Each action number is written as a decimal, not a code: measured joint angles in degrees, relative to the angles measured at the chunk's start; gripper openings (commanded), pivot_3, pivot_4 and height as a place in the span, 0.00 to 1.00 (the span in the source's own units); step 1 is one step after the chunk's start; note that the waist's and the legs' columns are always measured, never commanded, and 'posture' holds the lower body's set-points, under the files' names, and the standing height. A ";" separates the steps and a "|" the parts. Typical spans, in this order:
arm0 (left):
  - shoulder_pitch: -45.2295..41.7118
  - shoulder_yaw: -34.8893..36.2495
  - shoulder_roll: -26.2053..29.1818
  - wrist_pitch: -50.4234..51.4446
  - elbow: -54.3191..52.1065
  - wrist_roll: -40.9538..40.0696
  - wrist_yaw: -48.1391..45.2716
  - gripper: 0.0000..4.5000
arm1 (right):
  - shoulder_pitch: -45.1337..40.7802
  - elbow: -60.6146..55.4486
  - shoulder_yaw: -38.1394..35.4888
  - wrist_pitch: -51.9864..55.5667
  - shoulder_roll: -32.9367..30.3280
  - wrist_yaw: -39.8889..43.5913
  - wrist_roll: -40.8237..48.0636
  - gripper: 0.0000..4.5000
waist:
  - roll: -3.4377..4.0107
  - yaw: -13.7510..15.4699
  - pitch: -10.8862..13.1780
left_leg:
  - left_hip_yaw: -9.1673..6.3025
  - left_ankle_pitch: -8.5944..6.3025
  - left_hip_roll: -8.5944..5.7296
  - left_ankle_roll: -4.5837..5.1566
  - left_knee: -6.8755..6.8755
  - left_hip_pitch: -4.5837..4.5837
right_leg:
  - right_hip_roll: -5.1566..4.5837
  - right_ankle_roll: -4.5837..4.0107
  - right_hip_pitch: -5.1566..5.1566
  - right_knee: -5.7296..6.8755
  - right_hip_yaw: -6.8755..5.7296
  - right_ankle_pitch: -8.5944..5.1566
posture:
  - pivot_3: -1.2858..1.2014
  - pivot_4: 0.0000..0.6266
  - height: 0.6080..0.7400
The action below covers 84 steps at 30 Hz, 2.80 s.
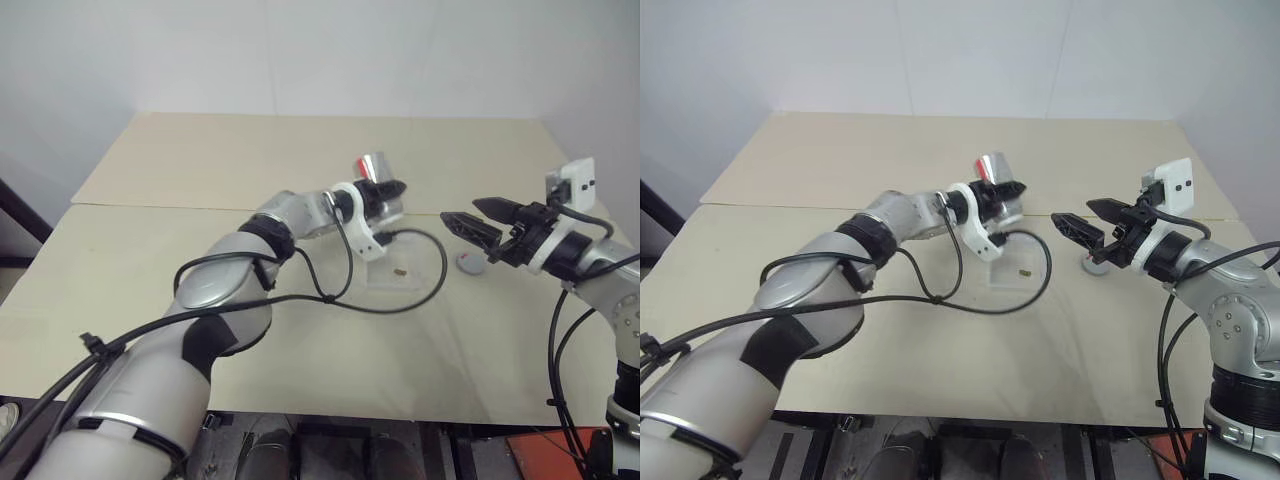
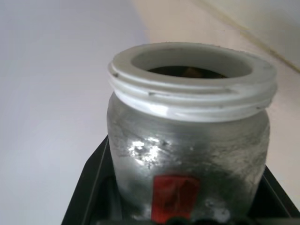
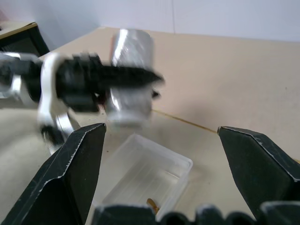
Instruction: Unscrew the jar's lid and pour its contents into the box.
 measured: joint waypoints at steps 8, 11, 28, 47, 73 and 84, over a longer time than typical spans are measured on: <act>11.40 32.12 -2.11 4.74 -3.73 -37.59 -33.58 0.43 | -2.70 3.04 3.91 -1.07 -1.60 4.74 -2.08 0.99 | 0.04 -0.28 -0.02 | -0.01 0.00 0.00 0.01 0.18 -0.05 | -0.03 0.00 0.05 0.03 -0.16 0.00 | 0.52 0.24 1.00; 14.18 43.23 -3.87 14.32 -8.14 -51.63 -43.36 0.43 | -4.12 4.14 4.50 -1.08 -2.13 6.06 -2.47 0.99 | 0.04 -0.99 -0.02 | -0.04 -0.01 0.03 0.01 0.21 -0.04 | -0.01 0.01 0.07 0.03 -0.16 0.00 | 0.52 0.24 1.00; 32.61 53.85 -4.92 19.87 -20.31 -65.53 -49.75 0.43 | -4.61 5.57 7.26 -1.51 -3.84 11.19 -5.05 0.99 | 0.06 -1.79 -0.04 | -0.07 -0.01 0.01 0.02 0.19 0.25 | -0.05 0.05 0.30 0.10 -0.06 0.04 | 0.52 0.24 1.00; 35.52 52.73 -5.28 15.65 -20.80 -65.36 -48.95 0.77 | -2.40 4.87 7.64 -1.86 -5.44 12.17 -5.43 1.00 | 0.06 -1.24 -0.04 | -0.05 -0.02 0.03 0.04 0.19 0.26 | -0.04 0.05 0.29 0.10 -0.04 0.04 | 0.52 0.24 1.00; 56.47 48.65 7.92 32.05 -56.43 -68.22 -60.36 0.99 | 3.27 2.43 5.13 -2.05 -6.13 12.86 -4.80 1.00 | 0.10 -1.01 -0.06 | -0.06 -0.04 0.15 0.07 0.17 0.31 | -0.04 0.05 0.30 0.10 0.04 0.04 | 0.52 0.24 1.00; 58.99 54.95 26.00 39.79 -71.96 -82.26 -78.46 0.99 | 7.92 0.99 2.56 -6.35 -9.07 19.60 -4.47 1.00 | 0.13 -1.09 -0.08 | -0.07 -0.37 0.21 0.61 0.11 0.95 | -0.03 0.05 1.04 -0.15 -0.02 0.04 | 0.52 0.24 1.00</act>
